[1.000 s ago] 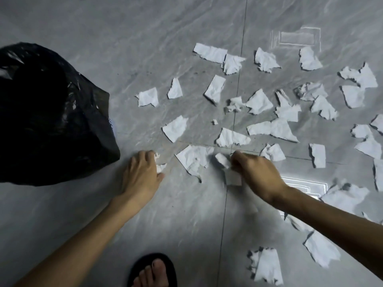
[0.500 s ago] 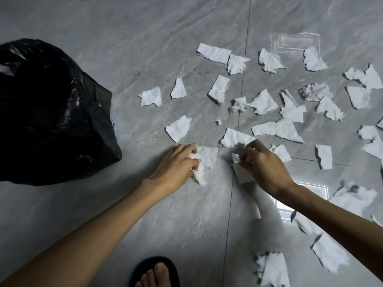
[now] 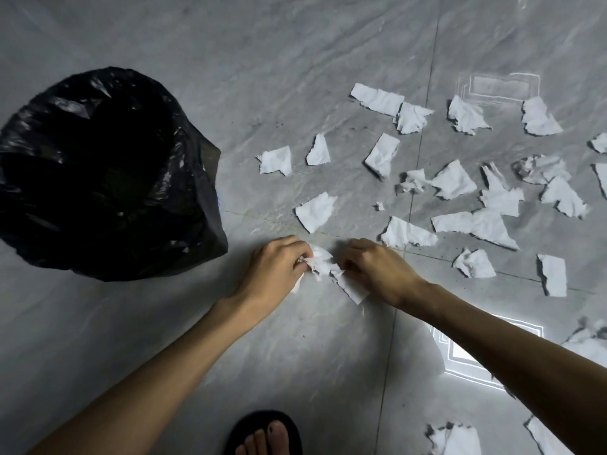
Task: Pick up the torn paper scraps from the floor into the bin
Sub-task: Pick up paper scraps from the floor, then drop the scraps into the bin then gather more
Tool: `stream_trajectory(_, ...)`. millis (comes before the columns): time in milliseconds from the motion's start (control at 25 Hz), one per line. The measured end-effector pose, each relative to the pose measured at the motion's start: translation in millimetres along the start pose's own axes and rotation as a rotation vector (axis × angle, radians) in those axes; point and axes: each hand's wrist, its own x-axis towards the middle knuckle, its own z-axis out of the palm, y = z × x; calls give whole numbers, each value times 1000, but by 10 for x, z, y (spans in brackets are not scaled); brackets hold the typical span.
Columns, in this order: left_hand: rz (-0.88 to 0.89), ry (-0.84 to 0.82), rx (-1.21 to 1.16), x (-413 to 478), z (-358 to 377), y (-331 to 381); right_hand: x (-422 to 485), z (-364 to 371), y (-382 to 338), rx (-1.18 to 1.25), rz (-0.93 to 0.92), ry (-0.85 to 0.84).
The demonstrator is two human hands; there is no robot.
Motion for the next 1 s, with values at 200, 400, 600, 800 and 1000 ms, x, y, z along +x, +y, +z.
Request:
stream_trajectory(200, -46, 317, -224, 136, -1187, 512, 225, -269, -162, 436, 338, 124)
stream_trajectory(400, -119, 561, -186, 209, -2247, 368, 891, -959, -877, 923, 337, 308)
stream_trajectory(600, -431, 495, 88, 96, -2388, -490, 1377, -1615, -1739, 956, -1, 436)
stream_trajectory(800, -645, 345, 103, -107, -2291, -955, 1897, -1606, -2268, 707, -115, 325)
stream_trajectory(1000, -493, 614, -3, -108, -2245, -603, 2035, -1391, -2122, 823, 101, -65)
